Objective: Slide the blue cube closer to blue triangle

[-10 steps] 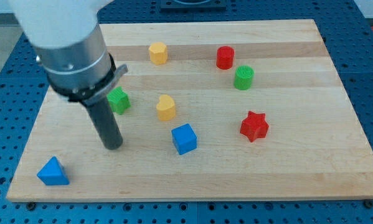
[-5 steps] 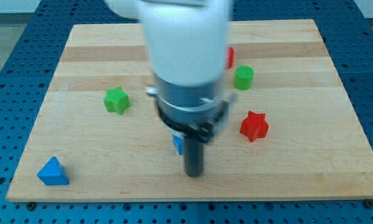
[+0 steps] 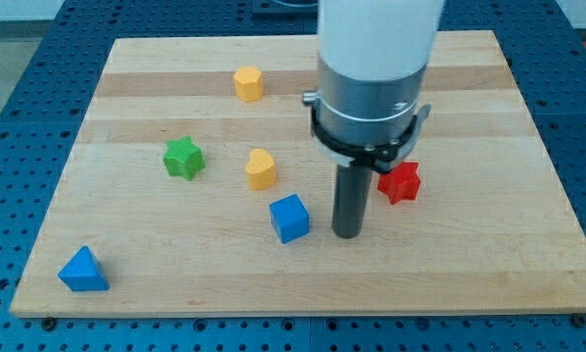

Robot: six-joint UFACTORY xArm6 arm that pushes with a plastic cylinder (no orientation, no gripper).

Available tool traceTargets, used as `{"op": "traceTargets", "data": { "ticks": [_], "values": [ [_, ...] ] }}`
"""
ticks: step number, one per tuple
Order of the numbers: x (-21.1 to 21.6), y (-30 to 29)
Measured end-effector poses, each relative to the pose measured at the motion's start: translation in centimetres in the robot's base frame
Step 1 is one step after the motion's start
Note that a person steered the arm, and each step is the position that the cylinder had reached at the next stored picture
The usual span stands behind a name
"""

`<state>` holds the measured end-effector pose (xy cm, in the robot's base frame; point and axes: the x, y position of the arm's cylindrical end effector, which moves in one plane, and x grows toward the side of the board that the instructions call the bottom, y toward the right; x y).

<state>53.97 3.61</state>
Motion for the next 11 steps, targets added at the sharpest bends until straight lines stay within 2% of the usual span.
{"op": "traceTargets", "data": {
  "ticks": [2,5,11],
  "values": [
    [-3.9,-1.2],
    [-2.2,-5.4],
    [0.7,-6.2]
  ]
}}
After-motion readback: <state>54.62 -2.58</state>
